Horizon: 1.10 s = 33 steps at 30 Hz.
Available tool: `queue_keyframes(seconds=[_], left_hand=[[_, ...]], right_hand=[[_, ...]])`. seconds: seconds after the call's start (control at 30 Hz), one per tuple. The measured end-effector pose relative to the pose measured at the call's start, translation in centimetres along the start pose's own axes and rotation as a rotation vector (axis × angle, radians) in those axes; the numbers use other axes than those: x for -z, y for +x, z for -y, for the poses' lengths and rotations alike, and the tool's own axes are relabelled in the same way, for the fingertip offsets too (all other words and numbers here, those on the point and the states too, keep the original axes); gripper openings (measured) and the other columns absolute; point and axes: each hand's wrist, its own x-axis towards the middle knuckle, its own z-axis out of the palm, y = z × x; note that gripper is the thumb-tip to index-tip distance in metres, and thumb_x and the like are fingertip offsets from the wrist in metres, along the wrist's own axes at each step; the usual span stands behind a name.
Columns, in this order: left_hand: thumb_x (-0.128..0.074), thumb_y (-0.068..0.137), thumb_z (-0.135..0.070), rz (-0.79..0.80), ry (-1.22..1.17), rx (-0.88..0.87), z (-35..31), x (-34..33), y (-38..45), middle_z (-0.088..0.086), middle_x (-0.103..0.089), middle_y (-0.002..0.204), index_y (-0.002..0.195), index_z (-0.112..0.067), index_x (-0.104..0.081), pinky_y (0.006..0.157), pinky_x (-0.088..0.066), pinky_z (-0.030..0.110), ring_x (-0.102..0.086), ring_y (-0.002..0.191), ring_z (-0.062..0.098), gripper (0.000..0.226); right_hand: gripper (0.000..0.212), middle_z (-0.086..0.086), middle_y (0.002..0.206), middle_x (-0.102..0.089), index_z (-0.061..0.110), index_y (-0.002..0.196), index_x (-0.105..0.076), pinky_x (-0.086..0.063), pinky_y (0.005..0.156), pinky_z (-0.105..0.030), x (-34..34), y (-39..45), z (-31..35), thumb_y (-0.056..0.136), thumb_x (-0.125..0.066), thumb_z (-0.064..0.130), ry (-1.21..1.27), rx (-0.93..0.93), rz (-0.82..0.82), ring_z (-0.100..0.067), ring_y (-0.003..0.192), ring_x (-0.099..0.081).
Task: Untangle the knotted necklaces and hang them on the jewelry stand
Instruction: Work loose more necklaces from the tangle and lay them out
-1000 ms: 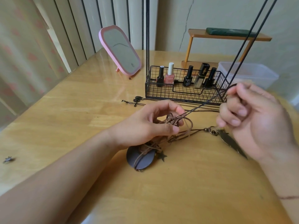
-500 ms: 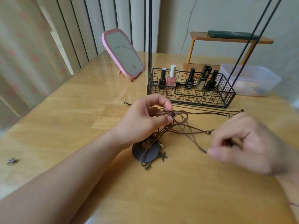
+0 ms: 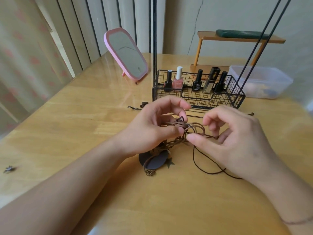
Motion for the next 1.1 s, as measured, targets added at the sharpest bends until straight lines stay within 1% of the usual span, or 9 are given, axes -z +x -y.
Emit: queue_keyframes(seconds=[0.17,0.27,0.33,0.47,0.67,0.8,0.9,1.0,1.1], left_hand=[[-0.062,0.084,0.006,0.034,0.056,-0.003,-0.1,0.0,-0.1,0.007,-0.058,0.102,0.115,-0.009,-0.057,0.069,-0.048,0.022,-0.054,0.074,0.015,0.035],[-0.055,0.084,0.009,0.029,0.069,-0.008,-0.1,0.0,-0.1,0.009,-0.057,0.101,0.107,-0.009,-0.06,0.066,-0.044,0.017,-0.054,0.073,0.011,0.029],[-0.052,0.083,0.009,0.032,0.058,-0.01,-0.2,-0.1,-0.1,0.009,-0.057,0.099,0.102,-0.011,-0.061,0.062,-0.042,0.018,-0.051,0.07,0.015,0.028],[-0.049,0.081,0.008,0.017,0.014,-0.006,-0.4,-0.1,-0.1,0.008,-0.055,0.093,0.098,-0.013,-0.061,0.053,-0.038,0.017,-0.046,0.058,0.009,0.029],[-0.047,0.075,0.01,-0.072,-0.13,0.01,-0.3,0.4,0.0,0.002,-0.057,0.093,0.094,-0.015,-0.063,0.048,-0.038,0.019,-0.043,0.056,0.013,0.036],[-0.048,0.074,0.008,-0.134,-0.183,0.033,-0.3,0.7,0.0,0.002,-0.057,0.092,0.09,-0.02,-0.067,0.048,-0.039,0.018,-0.041,0.057,0.013,0.037],[-0.046,0.07,0.008,-0.166,-0.179,0.032,-0.4,0.7,0.0,0.001,-0.057,0.091,0.089,-0.018,-0.065,0.046,-0.037,0.017,-0.041,0.058,0.012,0.037],[-0.045,0.069,0.008,-0.156,-0.155,0.025,-0.4,0.7,0.0,0.0,-0.058,0.089,0.089,-0.019,-0.066,0.044,-0.035,0.018,-0.04,0.058,0.012,0.04],[-0.046,0.069,0.008,-0.156,-0.141,0.025,-0.4,0.7,0.0,-0.001,-0.058,0.086,0.087,-0.022,-0.067,0.044,-0.034,0.018,-0.04,0.059,0.011,0.041]], right_hand=[[0.009,0.012,0.077,-0.069,0.024,0.087,-0.076,-0.053,0.06,-0.029,-0.4,0.0,0.0,0.083,-0.069,0.029,0.059,-0.015,0.064,-0.011,0.074,-0.065],[0.014,0.008,0.073,-0.072,0.023,0.087,-0.077,-0.056,0.058,-0.029,-0.3,0.0,-0.1,0.095,-0.066,0.024,0.203,-0.114,0.147,-0.009,0.065,-0.07],[0.019,0.003,0.073,-0.072,0.025,0.087,-0.075,-0.057,0.053,-0.032,-0.4,0.1,-0.1,0.095,-0.061,0.016,0.316,-0.204,0.17,-0.016,0.056,-0.069],[0.023,-0.005,0.067,-0.07,0.027,0.093,-0.071,-0.05,0.046,-0.029,-0.6,0.4,-0.1,0.097,-0.059,0.008,0.417,-0.318,0.159,-0.024,0.043,-0.063],[0.016,-0.007,0.073,-0.068,0.011,0.089,-0.062,-0.053,0.051,-0.029,0.1,0.5,0.5,0.091,-0.064,-0.005,0.554,-0.308,0.155,-0.027,0.052,-0.066],[0.011,-0.006,0.075,-0.068,0.007,0.09,-0.066,-0.042,0.041,-0.026,0.5,0.5,0.5,0.091,-0.064,-0.004,0.648,-0.353,0.157,-0.022,0.043,-0.056],[0.009,-0.01,0.081,-0.068,0.01,0.09,-0.07,-0.034,0.044,-0.023,0.7,0.6,0.6,0.091,-0.065,0.003,0.617,-0.348,0.138,-0.013,0.04,-0.043],[0.014,-0.01,0.083,-0.07,0.016,0.086,-0.071,-0.039,0.047,-0.021,0.7,0.5,0.5,0.091,-0.067,0.003,0.504,-0.274,0.086,-0.011,0.041,-0.046],[0.017,-0.008,0.078,-0.073,0.019,0.083,-0.07,-0.045,0.044,-0.028,0.6,0.3,0.4,0.09,-0.067,0.004,0.43,-0.257,0.114,-0.021,0.04,-0.058]])
